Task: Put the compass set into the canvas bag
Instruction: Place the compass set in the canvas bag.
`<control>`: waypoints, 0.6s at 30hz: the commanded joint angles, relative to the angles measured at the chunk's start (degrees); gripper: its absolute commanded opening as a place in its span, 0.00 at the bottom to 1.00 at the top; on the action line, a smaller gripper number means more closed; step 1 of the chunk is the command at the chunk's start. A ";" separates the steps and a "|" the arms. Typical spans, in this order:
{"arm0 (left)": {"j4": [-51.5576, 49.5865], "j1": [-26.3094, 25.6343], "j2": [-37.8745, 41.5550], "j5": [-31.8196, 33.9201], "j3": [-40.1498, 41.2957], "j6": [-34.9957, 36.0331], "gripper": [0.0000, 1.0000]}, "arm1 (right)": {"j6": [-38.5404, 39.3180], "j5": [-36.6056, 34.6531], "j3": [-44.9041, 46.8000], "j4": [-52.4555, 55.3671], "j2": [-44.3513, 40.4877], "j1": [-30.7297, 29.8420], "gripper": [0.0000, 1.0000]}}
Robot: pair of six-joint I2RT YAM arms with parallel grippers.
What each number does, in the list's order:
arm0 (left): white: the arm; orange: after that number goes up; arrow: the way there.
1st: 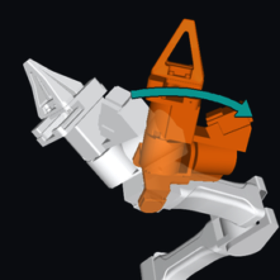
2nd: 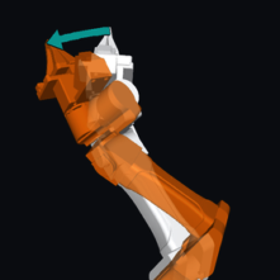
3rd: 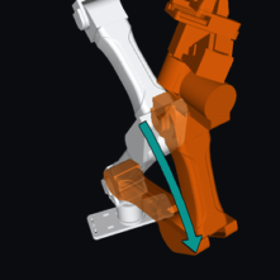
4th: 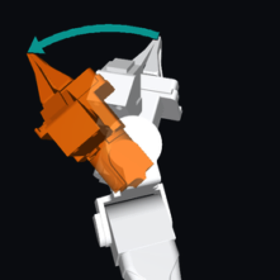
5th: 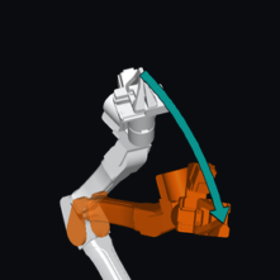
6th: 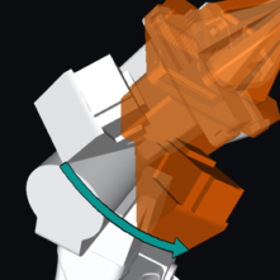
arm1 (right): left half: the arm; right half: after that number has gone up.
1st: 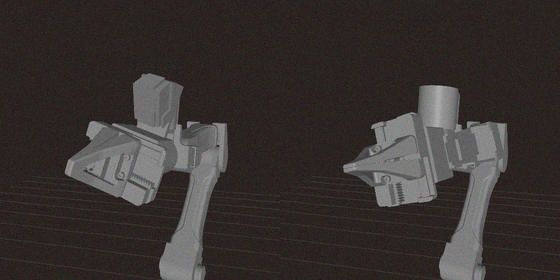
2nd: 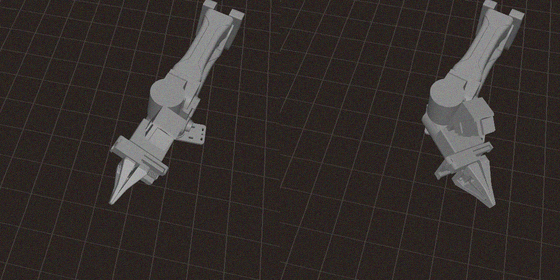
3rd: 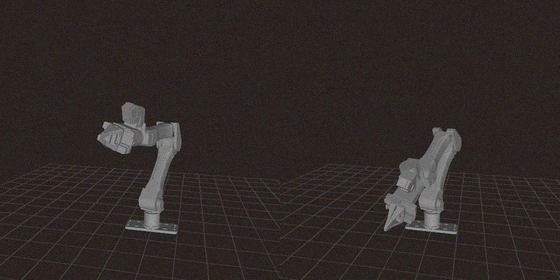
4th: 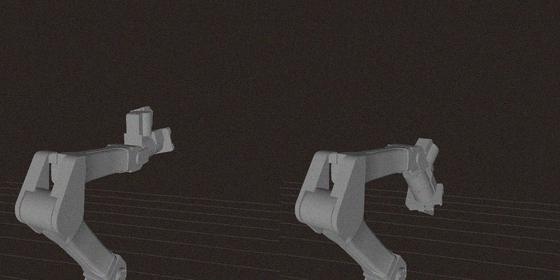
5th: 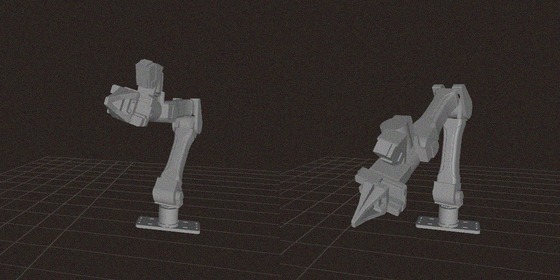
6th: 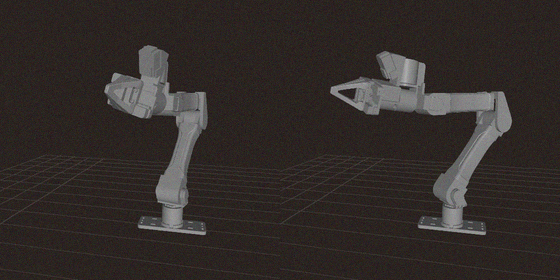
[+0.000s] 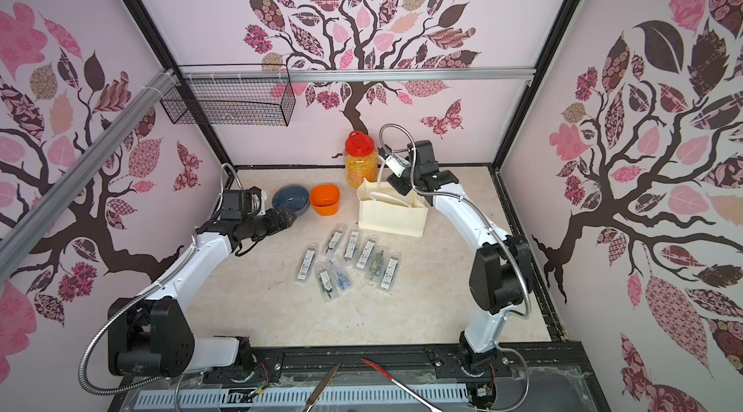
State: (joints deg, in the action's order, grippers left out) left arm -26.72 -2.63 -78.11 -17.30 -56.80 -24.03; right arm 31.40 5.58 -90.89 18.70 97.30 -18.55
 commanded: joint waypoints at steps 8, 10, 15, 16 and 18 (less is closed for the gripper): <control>-0.22 -0.04 0.42 0.59 -1.65 -0.21 0.93 | -39.17 -7.07 2.35 16.90 -18.25 0.35 0.59; -0.02 -0.08 0.39 0.60 -1.74 -0.44 0.93 | -46.68 -5.95 6.06 20.70 -20.57 0.35 0.59; -0.30 -0.01 0.45 0.61 -1.72 -0.67 0.93 | -61.77 0.08 21.84 22.60 -26.21 0.27 0.58; -0.28 -0.09 0.50 0.68 -1.61 -0.58 0.92 | -63.92 1.62 25.38 21.56 -27.01 0.26 0.58; -0.24 -0.07 0.76 1.03 -1.31 -0.50 0.93 | -67.73 5.14 32.23 18.84 -28.37 0.11 0.59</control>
State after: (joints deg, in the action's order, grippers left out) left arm -26.74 -2.63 -78.11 -16.95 -56.80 -24.43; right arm -24.86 5.08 -64.79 35.75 70.94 -18.31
